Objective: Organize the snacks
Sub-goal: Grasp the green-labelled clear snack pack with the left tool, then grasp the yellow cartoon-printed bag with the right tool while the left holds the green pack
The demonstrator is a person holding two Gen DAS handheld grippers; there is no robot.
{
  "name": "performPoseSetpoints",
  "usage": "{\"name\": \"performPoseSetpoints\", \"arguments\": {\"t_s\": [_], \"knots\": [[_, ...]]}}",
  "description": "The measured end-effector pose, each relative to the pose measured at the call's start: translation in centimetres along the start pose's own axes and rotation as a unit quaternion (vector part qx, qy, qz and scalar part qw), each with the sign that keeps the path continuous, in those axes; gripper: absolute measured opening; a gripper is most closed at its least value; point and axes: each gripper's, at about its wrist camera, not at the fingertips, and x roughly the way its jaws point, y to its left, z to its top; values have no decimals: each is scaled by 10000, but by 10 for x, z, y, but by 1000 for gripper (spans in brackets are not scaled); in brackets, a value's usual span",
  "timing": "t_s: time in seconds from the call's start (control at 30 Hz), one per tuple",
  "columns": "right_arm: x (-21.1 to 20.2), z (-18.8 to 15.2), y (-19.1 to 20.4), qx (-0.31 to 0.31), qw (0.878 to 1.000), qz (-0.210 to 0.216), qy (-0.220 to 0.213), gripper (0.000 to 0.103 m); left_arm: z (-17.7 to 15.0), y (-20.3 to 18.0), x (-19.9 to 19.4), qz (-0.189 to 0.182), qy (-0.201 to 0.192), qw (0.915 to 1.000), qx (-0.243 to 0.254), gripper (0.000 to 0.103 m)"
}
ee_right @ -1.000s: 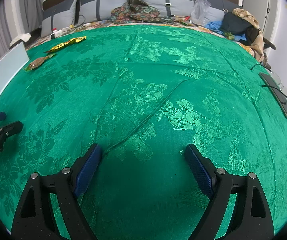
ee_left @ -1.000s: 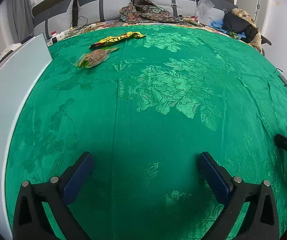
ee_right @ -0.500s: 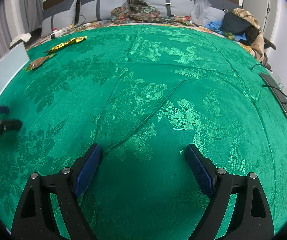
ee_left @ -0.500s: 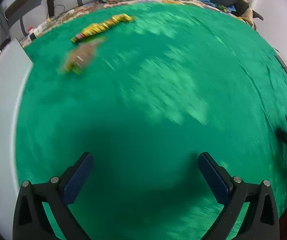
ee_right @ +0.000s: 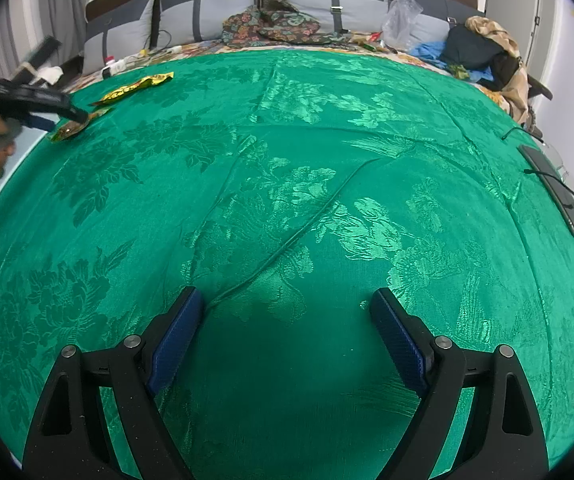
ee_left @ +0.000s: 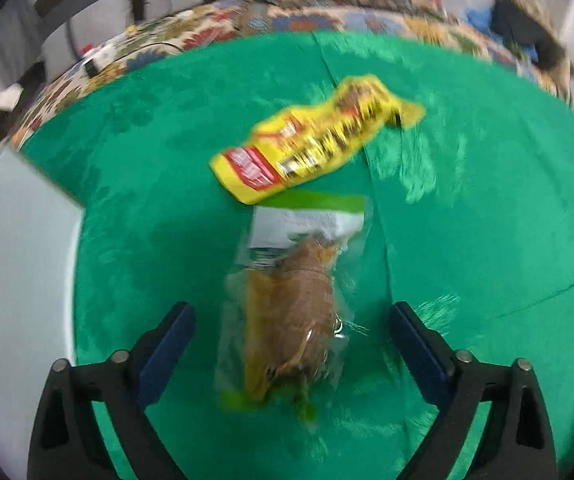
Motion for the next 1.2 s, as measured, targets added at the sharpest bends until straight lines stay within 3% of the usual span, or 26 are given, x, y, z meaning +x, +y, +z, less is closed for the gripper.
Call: {"name": "performPoseSetpoints", "arguments": {"t_s": [0.1,0.13,0.27,0.4,0.5,0.6,0.7,0.77,0.8,0.93,1.2], "knots": [[0,0,0,1,10000,2,-1,89,1,1,-3,-273,-225,9994,32,51],[0,0,0,0,10000,1,-1,89,0,2,-6,-281,-249,9993,24,47],[0,0,0,0,10000,0,-1,89,-27,2,-20,-262,-322,9991,-78,40],[0,0,0,0,10000,0,0,89,-85,7,-44,-289,-370,9983,-348,40],[0,0,0,0,10000,0,0,89,-130,5,-61,-215,-375,9987,-284,41],[0,0,0,0,10000,0,0,89,-160,4,-72,-230,-458,9982,-321,45],[0,0,0,-1,10000,-1,-1,89,-170,7,-73,-145,-652,9972,-342,58],[0,0,0,-1,10000,-1,0,89,-168,11,-66,136,-718,9966,-381,95],[0,0,0,-1,10000,-1,0,89,-165,14,-62,203,-738,9961,-443,100],[0,0,0,-1,10000,-2,0,89,-159,33,-52,174,-925,9917,-872,103],[0,0,0,-1,10000,-2,-1,89,-160,32,-52,246,-1090,9896,-911,103]]}}
